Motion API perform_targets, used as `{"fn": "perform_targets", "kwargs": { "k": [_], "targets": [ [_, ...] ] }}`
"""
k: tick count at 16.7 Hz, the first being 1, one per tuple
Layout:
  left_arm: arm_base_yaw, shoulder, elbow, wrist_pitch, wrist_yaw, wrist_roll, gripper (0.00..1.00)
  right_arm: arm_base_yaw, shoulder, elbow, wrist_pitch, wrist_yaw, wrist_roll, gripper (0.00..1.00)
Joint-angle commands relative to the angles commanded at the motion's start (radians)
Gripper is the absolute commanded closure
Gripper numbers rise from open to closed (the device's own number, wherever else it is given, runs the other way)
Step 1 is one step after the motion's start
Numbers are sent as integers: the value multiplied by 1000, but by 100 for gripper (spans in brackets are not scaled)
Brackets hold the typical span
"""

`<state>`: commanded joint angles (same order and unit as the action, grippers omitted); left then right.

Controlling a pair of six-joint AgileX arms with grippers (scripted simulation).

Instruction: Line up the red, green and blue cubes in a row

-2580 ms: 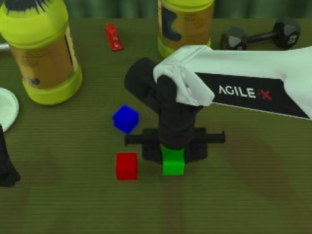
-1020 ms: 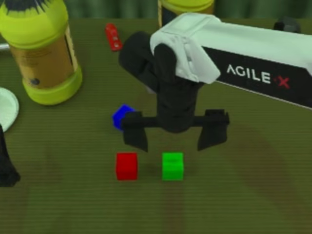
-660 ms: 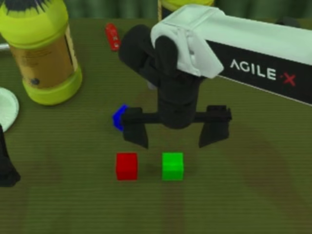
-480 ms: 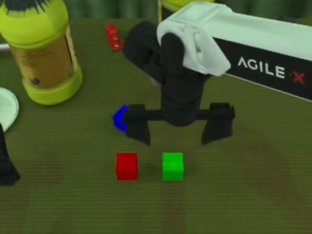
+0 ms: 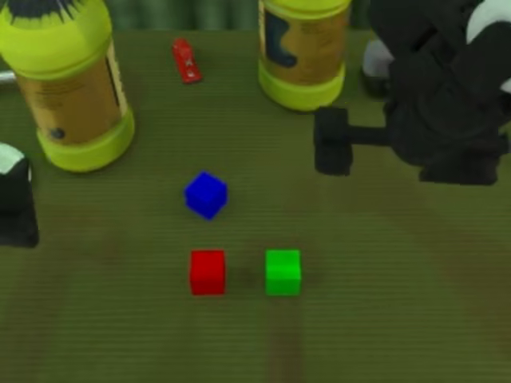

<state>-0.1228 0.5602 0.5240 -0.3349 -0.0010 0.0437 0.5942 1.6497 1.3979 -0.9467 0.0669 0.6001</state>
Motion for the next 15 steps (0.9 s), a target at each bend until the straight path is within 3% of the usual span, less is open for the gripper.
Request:
{"fn": "perform_targets", "kwargs": {
  "k": [7,15],
  "targets": [
    [-152,793,644,-418,4,52,0,-243,-654,-580,368,3,-257,0],
    [-297,1493,1252,-815,7,103,0,-489,-1372,-1174,774,-38,-508,0]
  ]
}}
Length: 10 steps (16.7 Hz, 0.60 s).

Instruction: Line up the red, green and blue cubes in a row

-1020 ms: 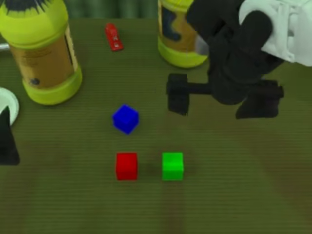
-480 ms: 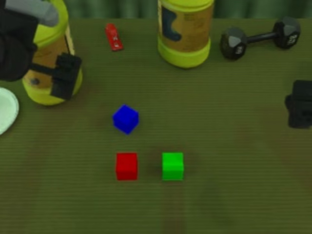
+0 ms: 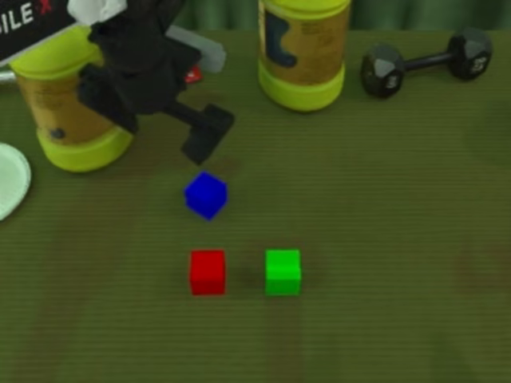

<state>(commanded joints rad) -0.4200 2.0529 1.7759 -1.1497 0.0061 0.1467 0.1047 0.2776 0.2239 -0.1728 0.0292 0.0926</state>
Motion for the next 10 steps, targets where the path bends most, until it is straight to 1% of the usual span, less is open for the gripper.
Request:
{"fn": "perform_targets", "kwargs": {
  "k": [3,5,10],
  "targets": [
    [-34,163,152,-86,-1,12,0,-60,-178,-142,107,-17,-59,0],
    [-47,226,213,-120,-2,17,0,-84,-249,-200,153,-26,-83,0],
    [-53,250,240,-134,-2,18,0,-95,-278,-224,173,-29,-93,0]
  ]
}}
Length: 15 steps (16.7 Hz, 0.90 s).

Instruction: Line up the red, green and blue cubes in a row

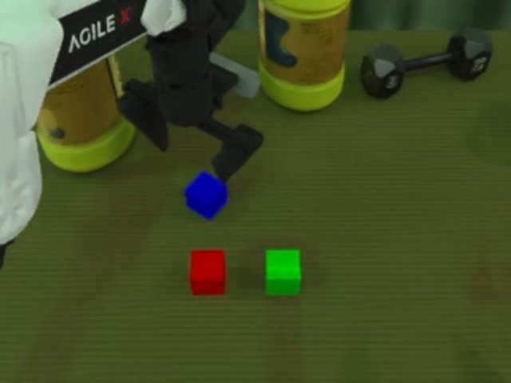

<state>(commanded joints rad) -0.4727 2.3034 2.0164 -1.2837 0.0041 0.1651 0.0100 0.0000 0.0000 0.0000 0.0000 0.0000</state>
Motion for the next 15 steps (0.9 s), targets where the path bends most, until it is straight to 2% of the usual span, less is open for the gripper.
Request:
{"fn": "perform_targets", "kwargs": {
  "k": [4,11,15],
  "targets": [
    [3,2,-18,19,0,1,0,0,0,0,0,0,0,0],
    [2,60,-193,258,1,2,0,0,0,0,0,0,0,0],
    [1,67,-207,273,1,2,0,0,0,0,0,0,0,0]
  ]
}}
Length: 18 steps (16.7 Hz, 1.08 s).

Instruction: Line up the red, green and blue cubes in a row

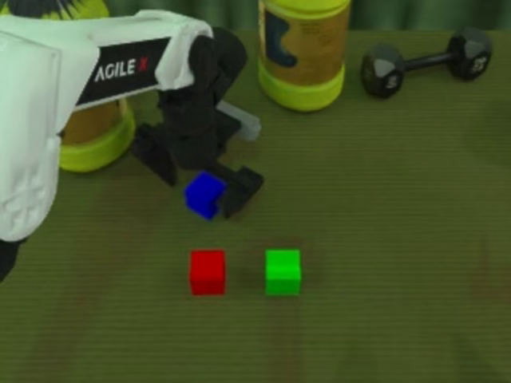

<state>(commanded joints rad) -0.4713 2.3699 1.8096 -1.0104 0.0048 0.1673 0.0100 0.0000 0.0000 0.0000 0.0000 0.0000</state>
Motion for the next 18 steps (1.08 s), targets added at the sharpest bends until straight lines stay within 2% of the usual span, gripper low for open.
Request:
{"fn": "perform_targets", "kwargs": {
  "k": [1,14,18],
  "targets": [
    [0,0,0,0,0,0,0,0,0,0,0,0,0,0],
    [0,0,0,0,0,0,98,0,0,0,0,0,0,0],
    [0,0,0,0,0,0,100,0,0,0,0,0,0,0]
  ]
}}
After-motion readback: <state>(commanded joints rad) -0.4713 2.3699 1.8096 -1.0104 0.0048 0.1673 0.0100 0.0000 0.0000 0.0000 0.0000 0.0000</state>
